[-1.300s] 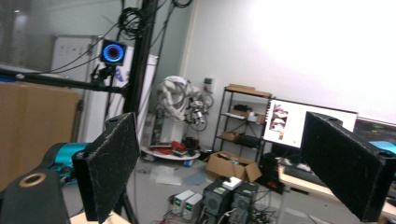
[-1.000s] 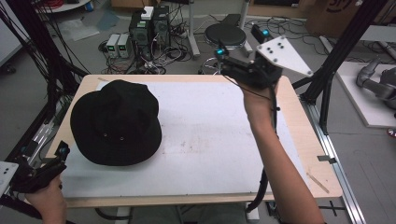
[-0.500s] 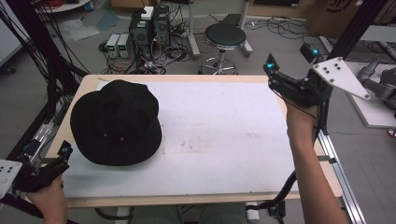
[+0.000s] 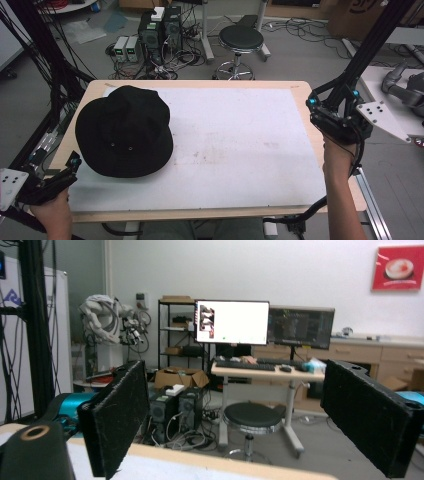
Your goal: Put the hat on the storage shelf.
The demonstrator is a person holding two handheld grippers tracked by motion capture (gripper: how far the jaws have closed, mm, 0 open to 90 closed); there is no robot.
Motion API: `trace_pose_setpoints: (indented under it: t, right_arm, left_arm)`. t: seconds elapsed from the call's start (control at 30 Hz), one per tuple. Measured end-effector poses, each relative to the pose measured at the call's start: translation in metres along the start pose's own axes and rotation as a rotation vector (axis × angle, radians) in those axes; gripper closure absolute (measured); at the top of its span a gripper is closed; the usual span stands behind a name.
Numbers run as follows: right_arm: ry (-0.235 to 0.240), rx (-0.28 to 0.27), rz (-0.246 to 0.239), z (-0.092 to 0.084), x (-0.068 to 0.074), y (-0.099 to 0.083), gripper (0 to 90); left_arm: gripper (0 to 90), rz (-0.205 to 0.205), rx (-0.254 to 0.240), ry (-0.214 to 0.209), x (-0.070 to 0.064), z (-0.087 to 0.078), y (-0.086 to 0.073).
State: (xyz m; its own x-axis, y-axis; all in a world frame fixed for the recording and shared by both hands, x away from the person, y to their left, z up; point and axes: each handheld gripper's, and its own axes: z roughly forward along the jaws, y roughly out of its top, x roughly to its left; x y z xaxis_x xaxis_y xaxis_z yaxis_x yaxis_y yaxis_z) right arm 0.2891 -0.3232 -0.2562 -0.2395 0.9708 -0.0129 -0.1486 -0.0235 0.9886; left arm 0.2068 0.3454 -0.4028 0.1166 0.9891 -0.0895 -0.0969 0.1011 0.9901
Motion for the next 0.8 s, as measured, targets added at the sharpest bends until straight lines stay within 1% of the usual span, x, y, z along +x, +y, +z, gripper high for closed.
trace_pose_setpoints:
  t: [0.03,0.1,0.13,0.17,0.2,0.27,0.33,0.4,0.53,0.6,0.63,0.7,0.8]
  right_arm:
    - [-0.001,0.004,0.004,-0.002,-0.003,-0.006,11.9]
    - [0.032,0.017,0.003,-0.004,-0.01,-0.019,11.9]
    - [0.042,0.037,0.0,-0.006,-0.012,-0.026,11.9]
    - [0.046,0.053,-0.004,-0.008,-0.013,-0.032,11.9]
    - [0.053,0.061,-0.001,-0.01,-0.015,-0.038,11.9]
    - [0.051,0.07,-0.001,-0.015,-0.016,-0.049,11.9]
    - [0.061,0.083,0.018,-0.02,-0.016,-0.059,11.9]
    - [0.05,0.09,0.034,-0.026,-0.016,-0.068,11.9]
    - [0.036,0.089,0.072,-0.035,-0.016,-0.086,12.0]
    - [0.039,0.117,0.073,-0.036,-0.017,-0.092,11.9]
    - [0.034,0.12,0.077,-0.037,-0.016,-0.094,11.9]
    - [0.03,0.111,0.087,-0.04,-0.014,-0.097,12.0]
    - [0.016,0.101,0.089,-0.045,-0.012,-0.105,11.9]
  left_arm:
    - [5.4,0.001,0.001,-0.001,0.0,0.0,0.0]
    - [5.4,0.002,0.002,-0.002,0.0,0.0,0.0]
    - [5.4,0.003,0.002,-0.003,0.0,0.0,0.0]
    - [5.4,0.0,0.004,-0.004,0.0,0.0,0.0]
    - [5.4,-0.002,0.007,-0.003,-0.001,0.0,0.0]
    - [5.4,0.004,0.013,-0.004,-0.001,0.0,0.0]
    - [5.4,0.009,0.015,-0.006,-0.001,0.0,0.0]
    - [5.4,0.017,0.016,-0.008,-0.002,0.0,0.001]
    - [5.4,0.027,0.015,-0.012,-0.004,0.0,0.001]
    - [5.4,0.028,0.015,-0.016,-0.004,0.0,0.002]
    - [5.4,0.027,0.016,-0.017,-0.005,0.0,0.002]
    - [5.4,0.026,0.02,-0.024,-0.005,0.0,0.002]
    - [5.4,0.02,0.03,-0.028,-0.005,0.001,0.001]
